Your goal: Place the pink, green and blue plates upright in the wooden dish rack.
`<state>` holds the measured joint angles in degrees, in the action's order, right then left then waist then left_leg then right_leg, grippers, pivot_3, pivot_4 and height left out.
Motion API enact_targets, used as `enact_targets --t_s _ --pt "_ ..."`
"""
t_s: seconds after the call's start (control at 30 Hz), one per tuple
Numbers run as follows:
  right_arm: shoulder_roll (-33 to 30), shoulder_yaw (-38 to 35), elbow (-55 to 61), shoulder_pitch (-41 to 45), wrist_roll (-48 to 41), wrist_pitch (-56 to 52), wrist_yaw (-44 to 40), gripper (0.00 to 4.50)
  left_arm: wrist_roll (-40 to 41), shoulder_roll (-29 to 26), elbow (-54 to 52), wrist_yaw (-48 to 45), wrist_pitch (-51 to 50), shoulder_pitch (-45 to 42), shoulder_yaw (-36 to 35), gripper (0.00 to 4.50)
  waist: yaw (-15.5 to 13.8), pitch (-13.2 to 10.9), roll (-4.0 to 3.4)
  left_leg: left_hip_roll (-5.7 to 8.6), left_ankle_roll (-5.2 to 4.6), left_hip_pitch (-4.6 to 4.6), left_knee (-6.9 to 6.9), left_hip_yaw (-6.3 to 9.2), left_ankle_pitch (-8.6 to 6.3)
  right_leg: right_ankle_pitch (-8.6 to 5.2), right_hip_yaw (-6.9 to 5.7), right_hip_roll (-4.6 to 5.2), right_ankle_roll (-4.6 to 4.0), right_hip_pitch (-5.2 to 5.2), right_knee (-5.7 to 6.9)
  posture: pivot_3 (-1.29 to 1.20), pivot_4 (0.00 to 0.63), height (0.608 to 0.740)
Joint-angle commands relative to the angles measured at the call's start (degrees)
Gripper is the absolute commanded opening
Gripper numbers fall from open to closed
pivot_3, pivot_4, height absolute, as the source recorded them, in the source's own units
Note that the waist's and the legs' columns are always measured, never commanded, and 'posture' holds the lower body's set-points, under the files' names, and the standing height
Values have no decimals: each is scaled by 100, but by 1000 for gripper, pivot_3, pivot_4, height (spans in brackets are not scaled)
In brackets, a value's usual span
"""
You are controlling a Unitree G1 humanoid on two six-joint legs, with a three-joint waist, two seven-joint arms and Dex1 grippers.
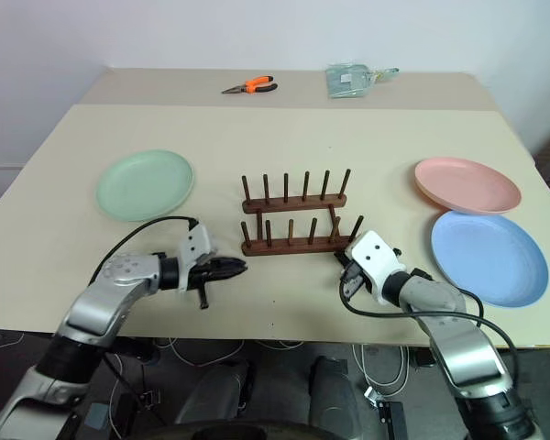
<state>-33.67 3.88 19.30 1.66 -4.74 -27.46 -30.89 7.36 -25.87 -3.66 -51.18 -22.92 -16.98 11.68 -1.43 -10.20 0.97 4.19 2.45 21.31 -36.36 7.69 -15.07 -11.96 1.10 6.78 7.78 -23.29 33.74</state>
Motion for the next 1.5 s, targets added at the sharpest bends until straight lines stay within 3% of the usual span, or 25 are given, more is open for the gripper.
enact_targets --t_s 0.03,0.33,0.47,0.57,0.8,0.93,1.2,1.3,1.5 --pt "250 37 -456 427 270 25 395 0 -402 163 731 509 334 -310 101 432 17 3 -3 -1 0 -4 1 -1 0 1 0 -2 0 0 3 0 150 740" --pt "609 47 -1672 1392 538 464 681 0 -669 676 2520 952 1164 -1314 141 432 77 9 -2 2 1 -12 1 -3 2 21 0 -5 7 0 20 0 150 740" --pt "622 6 -1755 1482 495 581 599 0 -623 736 2746 985 1305 -1423 80 432 86 10 -3 2 1 -13 4 -2 2 22 0 -6 6 -2 26 0 150 740" --pt "439 -93 -1546 1407 455 658 430 779 -616 681 2606 964 1356 -1326 88 369 93 10 -3 2 2 -14 5 -2 2 22 1 -6 6 -3 28 0 150 740" --pt "-1114 -662 -739 1305 1056 919 116 4268 -474 443 1640 1162 1261 -933 -182 369 141 7 -10 0 2 -4 10 -7 2 19 4 -6 10 -16 28 0 150 740" --pt "-1771 -336 -1636 1663 1855 1274 330 4268 -266 483 1134 1025 1135 -848 -180 369 156 6 -3 -3 2 -4 11 -7 2 7 1 -7 27 -15 27 0 150 740" --pt "-1354 591 -4774 3254 2733 2116 838 4268 459 570 -208 306 359 -670 34 369 229 1 -6 0 2 1 12 -13 2 20 6 -3 5 -17 18 0 150 740" --pt "-1245 705 -5368 3604 2838 2342 945 3409 533 540 -499 298 185 -556 71 369 239 1 -7 -1 2 -1 16 -15 2 21 8 -4 5 -18 19 0 150 740" --pt "-1124 502 -5245 3734 2597 2314 839 379 620 437 -877 385 -34 -249 21 369 231 -1 -8 0 2 1 14 -13 2 20 11 -5 5 -17 18 0 150 740"
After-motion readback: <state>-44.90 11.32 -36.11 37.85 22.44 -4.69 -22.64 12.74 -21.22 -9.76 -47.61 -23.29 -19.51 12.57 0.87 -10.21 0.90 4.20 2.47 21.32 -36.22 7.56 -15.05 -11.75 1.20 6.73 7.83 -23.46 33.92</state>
